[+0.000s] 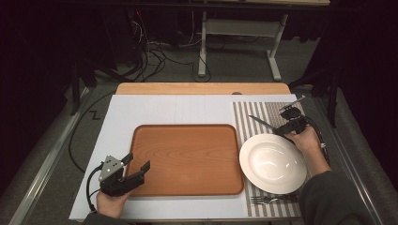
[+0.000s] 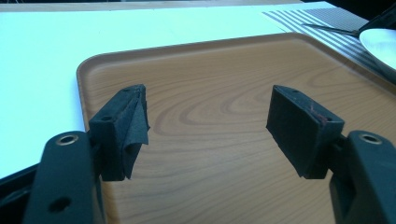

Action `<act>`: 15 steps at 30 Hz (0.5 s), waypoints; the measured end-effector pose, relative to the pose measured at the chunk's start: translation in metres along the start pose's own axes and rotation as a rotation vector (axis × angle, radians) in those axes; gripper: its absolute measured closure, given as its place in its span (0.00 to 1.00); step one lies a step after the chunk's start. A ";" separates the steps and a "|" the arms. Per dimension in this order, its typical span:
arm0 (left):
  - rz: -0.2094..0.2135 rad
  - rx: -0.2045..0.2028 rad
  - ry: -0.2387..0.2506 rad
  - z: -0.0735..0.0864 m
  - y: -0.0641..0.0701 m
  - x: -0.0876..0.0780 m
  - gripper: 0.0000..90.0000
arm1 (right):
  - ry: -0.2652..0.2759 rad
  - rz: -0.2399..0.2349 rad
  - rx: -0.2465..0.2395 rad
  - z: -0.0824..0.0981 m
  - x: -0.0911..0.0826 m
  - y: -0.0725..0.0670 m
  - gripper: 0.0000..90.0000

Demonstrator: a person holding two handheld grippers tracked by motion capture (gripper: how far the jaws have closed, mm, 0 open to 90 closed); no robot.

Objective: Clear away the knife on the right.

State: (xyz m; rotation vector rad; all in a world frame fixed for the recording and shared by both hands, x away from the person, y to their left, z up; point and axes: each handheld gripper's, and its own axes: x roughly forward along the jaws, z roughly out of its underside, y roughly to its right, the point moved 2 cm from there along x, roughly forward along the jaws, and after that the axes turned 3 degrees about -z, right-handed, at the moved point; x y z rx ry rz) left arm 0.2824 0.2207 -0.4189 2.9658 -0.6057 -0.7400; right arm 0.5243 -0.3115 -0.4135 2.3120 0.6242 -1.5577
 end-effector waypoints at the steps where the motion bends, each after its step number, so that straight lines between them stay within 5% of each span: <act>1: -0.001 0.001 -0.001 0.000 0.000 0.000 0.34 | -0.002 0.003 0.005 0.000 0.000 0.000 0.77; 5: -0.001 0.002 -0.001 0.000 0.000 0.000 0.34 | -0.013 -0.004 0.003 0.002 -0.002 0.001 0.86; 15: 0.001 0.001 0.000 0.000 0.000 0.000 0.34 | -0.012 0.016 -0.007 0.004 -0.003 0.000 0.87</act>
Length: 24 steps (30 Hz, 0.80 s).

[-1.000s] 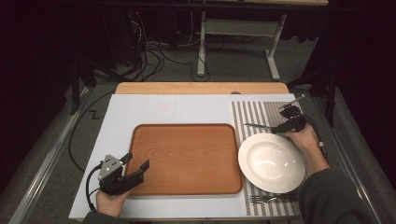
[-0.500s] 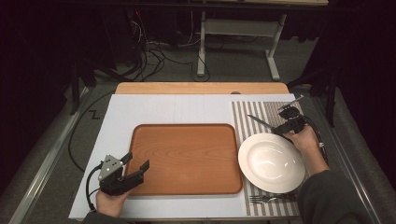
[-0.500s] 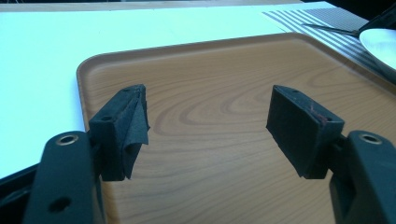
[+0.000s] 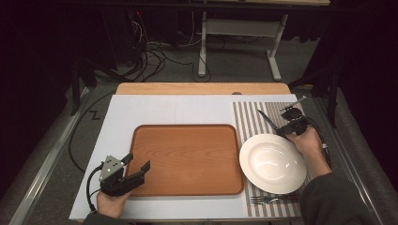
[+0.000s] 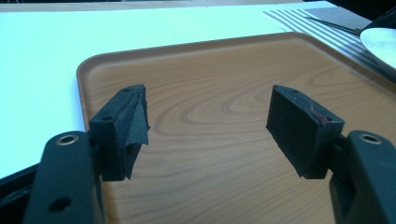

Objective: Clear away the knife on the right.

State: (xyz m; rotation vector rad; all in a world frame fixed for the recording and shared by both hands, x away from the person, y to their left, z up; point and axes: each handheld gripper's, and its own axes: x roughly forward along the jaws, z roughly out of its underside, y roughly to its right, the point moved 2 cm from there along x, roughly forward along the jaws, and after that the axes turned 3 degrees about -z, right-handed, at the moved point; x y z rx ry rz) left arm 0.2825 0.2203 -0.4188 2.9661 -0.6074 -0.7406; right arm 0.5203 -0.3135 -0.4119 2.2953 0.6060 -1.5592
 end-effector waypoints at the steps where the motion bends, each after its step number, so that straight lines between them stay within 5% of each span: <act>1: 0.000 0.001 0.000 0.000 0.000 0.000 0.34 | 0.003 0.007 -0.002 0.001 -0.001 -0.001 0.87; 12: 0.009 0.005 0.000 0.000 0.001 0.000 0.34 | 0.103 0.017 -0.003 0.004 -0.034 -0.004 0.87; 24: 0.013 0.017 0.002 0.000 0.002 -0.001 0.34 | 0.136 0.006 -0.030 0.010 -0.062 -0.019 0.87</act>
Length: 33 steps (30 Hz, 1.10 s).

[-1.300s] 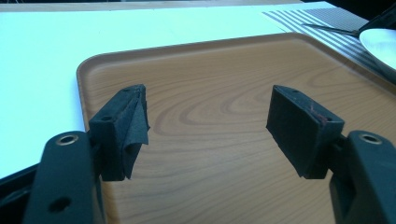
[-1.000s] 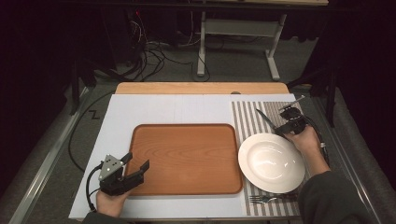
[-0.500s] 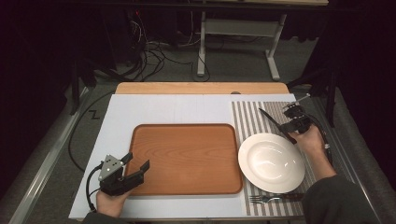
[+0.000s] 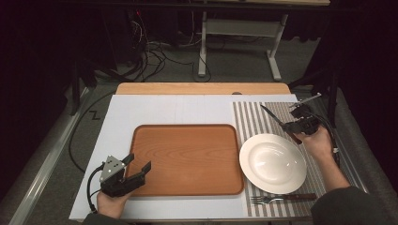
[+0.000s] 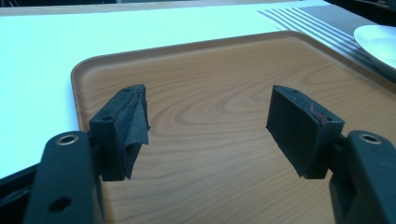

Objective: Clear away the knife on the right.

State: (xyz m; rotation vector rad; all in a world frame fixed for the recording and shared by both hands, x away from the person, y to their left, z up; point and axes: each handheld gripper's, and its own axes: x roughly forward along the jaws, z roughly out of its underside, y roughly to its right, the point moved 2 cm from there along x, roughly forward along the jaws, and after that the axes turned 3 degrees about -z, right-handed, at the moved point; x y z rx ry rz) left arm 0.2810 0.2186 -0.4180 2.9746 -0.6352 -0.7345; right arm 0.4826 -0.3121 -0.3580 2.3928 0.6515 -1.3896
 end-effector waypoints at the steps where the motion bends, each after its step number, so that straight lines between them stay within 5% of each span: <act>1: -0.001 0.001 0.000 0.000 0.000 0.000 0.34 | 0.001 -0.001 0.002 0.001 -0.002 -0.002 0.87; 20: -0.007 -0.008 0.005 0.000 -0.001 -0.001 0.34 | 0.075 -0.100 -0.077 0.017 -0.035 -0.054 0.87; 33: -0.008 0.000 0.003 0.000 0.000 -0.001 0.33 | 0.086 -0.193 -0.134 0.022 -0.032 -0.103 0.87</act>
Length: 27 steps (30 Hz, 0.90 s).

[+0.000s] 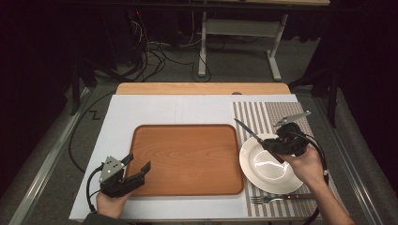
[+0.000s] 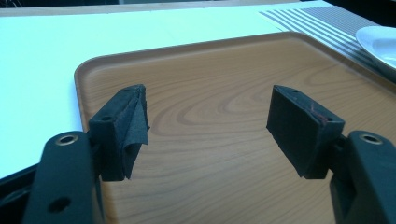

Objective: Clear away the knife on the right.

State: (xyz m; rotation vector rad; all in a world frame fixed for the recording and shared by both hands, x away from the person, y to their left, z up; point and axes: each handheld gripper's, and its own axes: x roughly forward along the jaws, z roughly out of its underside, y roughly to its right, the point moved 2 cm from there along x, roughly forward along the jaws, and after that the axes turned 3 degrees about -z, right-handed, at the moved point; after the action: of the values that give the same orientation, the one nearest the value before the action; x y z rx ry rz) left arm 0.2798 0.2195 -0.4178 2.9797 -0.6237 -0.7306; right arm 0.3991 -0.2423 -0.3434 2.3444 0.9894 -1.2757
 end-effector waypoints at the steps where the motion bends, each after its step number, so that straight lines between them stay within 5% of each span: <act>1: 0.000 0.000 0.000 0.000 0.000 0.000 0.33 | -0.001 -0.005 0.002 0.000 0.001 -0.003 0.87; 27: 0.002 -0.002 0.000 0.000 0.000 0.000 0.33 | -0.013 -0.065 -0.078 -0.005 0.029 -0.063 0.87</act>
State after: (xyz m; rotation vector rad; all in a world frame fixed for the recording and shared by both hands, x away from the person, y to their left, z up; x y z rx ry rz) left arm 0.2799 0.2189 -0.4178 2.9765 -0.6250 -0.7303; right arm 0.3694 -0.1817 -0.3599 2.2604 1.0989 -1.2508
